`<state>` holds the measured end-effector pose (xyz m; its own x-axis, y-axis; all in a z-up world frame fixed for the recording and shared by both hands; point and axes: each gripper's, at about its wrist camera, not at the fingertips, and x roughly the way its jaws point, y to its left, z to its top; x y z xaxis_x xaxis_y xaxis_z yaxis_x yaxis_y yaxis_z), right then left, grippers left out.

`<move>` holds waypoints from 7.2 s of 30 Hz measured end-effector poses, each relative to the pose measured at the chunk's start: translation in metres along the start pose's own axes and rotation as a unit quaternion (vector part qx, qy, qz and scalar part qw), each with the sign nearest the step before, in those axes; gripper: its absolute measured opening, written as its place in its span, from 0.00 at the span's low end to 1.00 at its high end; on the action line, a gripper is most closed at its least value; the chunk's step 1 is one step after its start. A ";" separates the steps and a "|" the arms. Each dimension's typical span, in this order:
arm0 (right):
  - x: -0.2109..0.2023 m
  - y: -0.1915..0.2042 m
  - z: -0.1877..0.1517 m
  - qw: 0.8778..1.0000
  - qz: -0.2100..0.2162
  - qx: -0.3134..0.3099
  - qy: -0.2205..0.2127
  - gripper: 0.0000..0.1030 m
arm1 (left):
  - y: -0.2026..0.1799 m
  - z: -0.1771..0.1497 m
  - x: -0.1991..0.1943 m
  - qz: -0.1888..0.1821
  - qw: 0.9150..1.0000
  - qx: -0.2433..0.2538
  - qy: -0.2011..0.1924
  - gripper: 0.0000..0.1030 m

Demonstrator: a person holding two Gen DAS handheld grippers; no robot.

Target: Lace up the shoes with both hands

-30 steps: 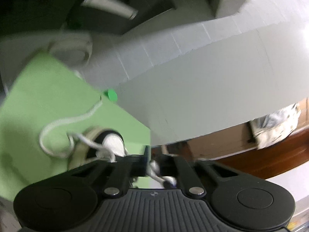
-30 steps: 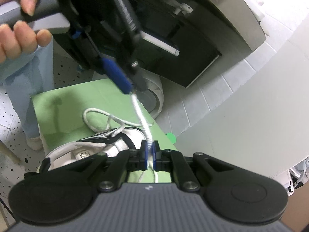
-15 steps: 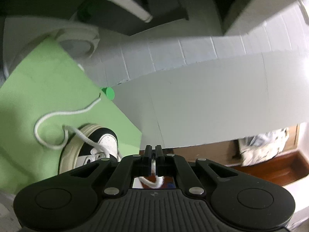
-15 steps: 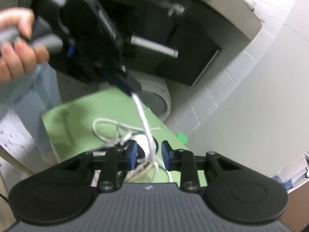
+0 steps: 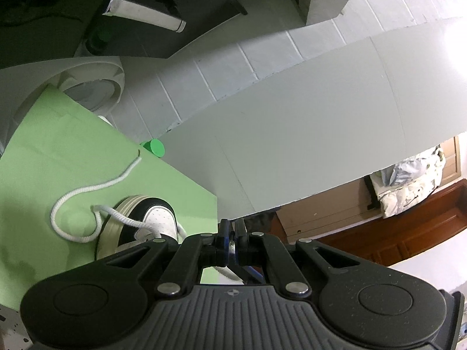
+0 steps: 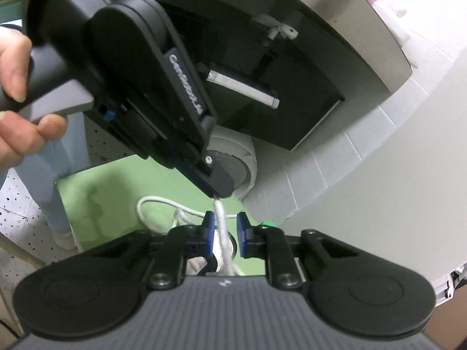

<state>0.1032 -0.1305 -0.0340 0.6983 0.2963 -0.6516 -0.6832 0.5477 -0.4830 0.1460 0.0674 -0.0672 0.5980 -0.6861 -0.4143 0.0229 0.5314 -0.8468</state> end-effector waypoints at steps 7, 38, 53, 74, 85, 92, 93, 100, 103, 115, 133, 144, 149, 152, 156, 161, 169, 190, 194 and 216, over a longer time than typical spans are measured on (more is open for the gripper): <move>0.006 0.004 0.001 1.000 -0.009 -0.001 0.004 0.04 | 0.000 0.000 0.001 -0.003 1.000 -0.004 0.002 0.03; 0.004 -0.062 -0.067 0.988 -0.073 0.130 0.032 0.05 | -0.108 -0.077 0.017 0.184 0.847 0.497 -0.024 0.98; 0.007 -0.060 -0.067 0.988 -0.061 0.140 0.028 0.05 | -0.093 -0.116 0.061 0.200 0.809 0.535 0.138 0.16; 0.006 -0.049 -0.063 0.992 -0.018 0.125 0.005 0.05 | -0.062 -0.101 0.087 0.269 0.822 0.481 0.142 0.22; 0.032 -0.011 -0.056 0.997 0.082 0.009 0.000 0.04 | -0.034 -0.064 0.066 0.238 0.913 0.312 0.114 0.09; 0.053 0.010 -0.064 0.992 0.093 -0.083 0.017 0.04 | -0.017 -0.050 0.058 0.214 0.944 0.227 0.107 0.07; 0.056 0.014 -0.065 0.991 0.093 -0.097 0.017 0.04 | -0.015 -0.049 0.058 0.211 0.947 0.218 0.106 0.07; 0.061 0.031 -0.067 0.984 0.079 -0.156 0.018 0.04 | -0.005 -0.043 0.053 0.193 0.963 0.159 0.102 0.07; 0.063 0.039 -0.066 0.980 0.078 -0.180 0.023 0.04 | -0.004 -0.043 0.053 0.191 0.963 0.158 0.103 0.07; 0.074 0.049 -0.058 0.980 0.065 -0.179 0.057 0.04 | -0.003 -0.043 0.054 0.189 0.963 0.163 0.104 0.07; 0.066 0.049 -0.056 0.986 0.061 -0.151 0.031 0.04 | 0.012 -0.038 0.044 0.180 0.967 0.149 0.104 0.10; 0.074 0.044 -0.053 0.992 0.078 -0.098 0.009 0.05 | 0.048 -0.019 0.024 0.108 0.991 0.004 0.076 0.19; 0.072 0.037 -0.049 0.995 0.091 -0.051 0.009 0.05 | 0.073 -0.011 0.023 0.086 0.992 -0.064 0.060 0.19; 0.072 0.037 -0.050 0.995 0.092 -0.045 0.010 0.05 | 0.083 -0.009 0.024 0.082 0.992 -0.084 0.054 0.19; 0.072 0.037 -0.048 0.995 0.094 -0.037 0.011 0.05 | 0.092 -0.009 0.027 0.076 0.990 -0.103 0.049 0.19; 0.072 0.033 -0.048 0.995 0.098 -0.028 0.013 0.05 | 0.092 -0.010 0.025 0.076 0.990 -0.108 0.056 0.18; 0.072 0.032 -0.048 0.995 0.097 -0.022 0.014 0.05 | 0.072 -0.017 0.033 0.121 0.989 -0.049 0.071 0.07; 0.071 0.023 -0.045 0.994 0.108 0.021 0.023 0.05 | 0.053 -0.021 0.038 0.141 0.989 -0.007 0.051 0.07; 0.073 0.019 -0.046 0.992 0.117 0.038 0.030 0.05 | 0.024 -0.028 0.046 0.173 0.975 0.124 0.061 0.03; 0.071 0.007 -0.062 0.988 0.122 0.083 0.038 0.07 | -0.004 -0.028 0.045 0.312 0.881 0.355 0.016 0.00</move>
<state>0.1344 -0.1544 -0.1196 0.4949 0.3795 -0.7817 -0.7800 0.5905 -0.2072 0.1506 0.0201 -0.0919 0.6495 -0.1587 -0.7436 0.1997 0.9793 -0.0347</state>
